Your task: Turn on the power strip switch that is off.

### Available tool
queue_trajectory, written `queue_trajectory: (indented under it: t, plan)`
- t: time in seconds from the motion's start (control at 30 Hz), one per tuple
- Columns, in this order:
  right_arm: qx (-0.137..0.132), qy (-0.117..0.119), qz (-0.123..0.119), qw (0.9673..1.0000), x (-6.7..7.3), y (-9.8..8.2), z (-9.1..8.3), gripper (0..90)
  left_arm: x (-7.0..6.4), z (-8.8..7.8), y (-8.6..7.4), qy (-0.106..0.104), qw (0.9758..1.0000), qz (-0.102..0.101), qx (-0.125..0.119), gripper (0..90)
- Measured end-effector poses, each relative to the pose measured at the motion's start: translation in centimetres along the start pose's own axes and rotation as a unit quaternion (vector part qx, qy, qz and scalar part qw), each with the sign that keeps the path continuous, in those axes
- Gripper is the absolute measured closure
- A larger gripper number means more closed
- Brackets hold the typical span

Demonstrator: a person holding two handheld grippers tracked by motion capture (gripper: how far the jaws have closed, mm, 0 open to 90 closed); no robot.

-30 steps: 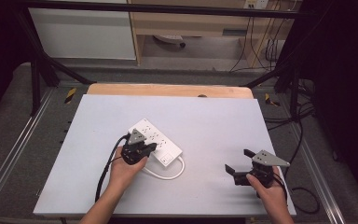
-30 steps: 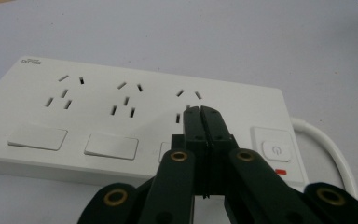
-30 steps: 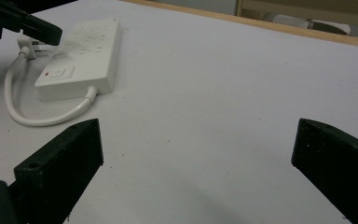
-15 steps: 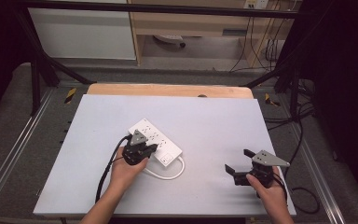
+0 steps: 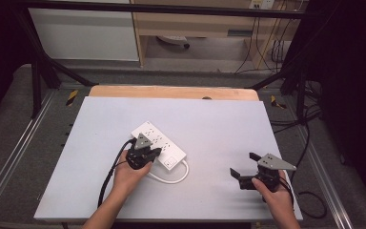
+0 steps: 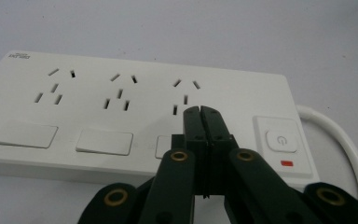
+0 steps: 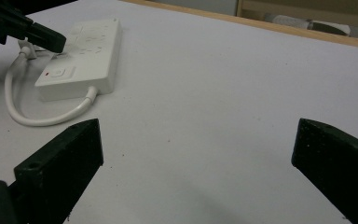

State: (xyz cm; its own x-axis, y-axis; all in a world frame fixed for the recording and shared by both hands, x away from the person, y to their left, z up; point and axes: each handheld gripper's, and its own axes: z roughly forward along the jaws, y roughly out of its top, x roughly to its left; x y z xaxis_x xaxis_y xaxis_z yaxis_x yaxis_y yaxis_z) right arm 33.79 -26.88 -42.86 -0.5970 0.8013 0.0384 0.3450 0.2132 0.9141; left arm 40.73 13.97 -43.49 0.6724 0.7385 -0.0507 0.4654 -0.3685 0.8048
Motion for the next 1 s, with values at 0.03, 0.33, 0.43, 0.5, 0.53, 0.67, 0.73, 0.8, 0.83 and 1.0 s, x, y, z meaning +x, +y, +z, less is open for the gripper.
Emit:
queue_trajectory:
  t: [0.03, 0.33, 0.43, 0.5, 0.53, 0.67, 0.73, 0.8, 0.83, 1.0]
  plan:
    - [0.0, 0.0, 0.0, 1.0, 0.0, 0.0, 0.0, 2.4, 0.0, 0.0, 0.0, 0.0, 1.0, 0.0, 0.0, 90.0]
    - [-0.001, 0.0, 0.0, 1.0, -0.01, 0.0, -0.02, 2.4, -0.07, 0.11, -0.05, -0.001, 1.0, 0.004, 0.003, 90.0]
    - [-0.001, -0.001, 0.0, 1.0, -0.02, 0.0, -0.01, 2.4, -0.12, 0.16, -0.07, 0.0, 1.0, 0.004, 0.004, 90.0]
    - [-0.001, -0.001, 0.0, 1.0, -0.01, 0.0, -0.01, 2.4, -0.15, 0.18, -0.06, 0.0, 1.0, 0.005, 0.004, 90.0]
    - [-0.001, 0.0, 0.0, 1.0, -0.01, 0.0, -0.02, 2.4, -0.15, 0.18, -0.06, 0.0, 1.0, 0.005, 0.003, 90.0]
    - [-0.001, -0.001, 0.0, 1.0, -0.02, 0.0, -0.01, 2.4, -0.09, 0.17, -0.08, 0.0, 1.0, 0.004, 0.004, 90.0]
    - [-0.001, -0.001, 0.0, 1.0, -0.01, 0.0, -0.01, 2.4, -0.09, 0.18, -0.08, 0.0, 1.0, 0.004, 0.004, 90.0]
    - [-0.001, -0.001, -0.001, 1.0, -0.01, 0.0, -0.01, 2.4, -0.1, 0.18, -0.08, 0.001, 1.0, 0.004, 0.004, 90.0]
    - [-0.001, -0.001, 0.0, 1.0, 0.0, -0.01, -0.01, 2.4, -0.1, 0.19, -0.09, 0.001, 1.0, 0.004, 0.004, 90.0]
    - [0.0, 0.0, 0.0, 1.0, 0.0, 0.0, 0.0, 2.4, -0.07, 0.22, -0.15, 0.001, 1.0, 0.004, 0.002, 90.0]
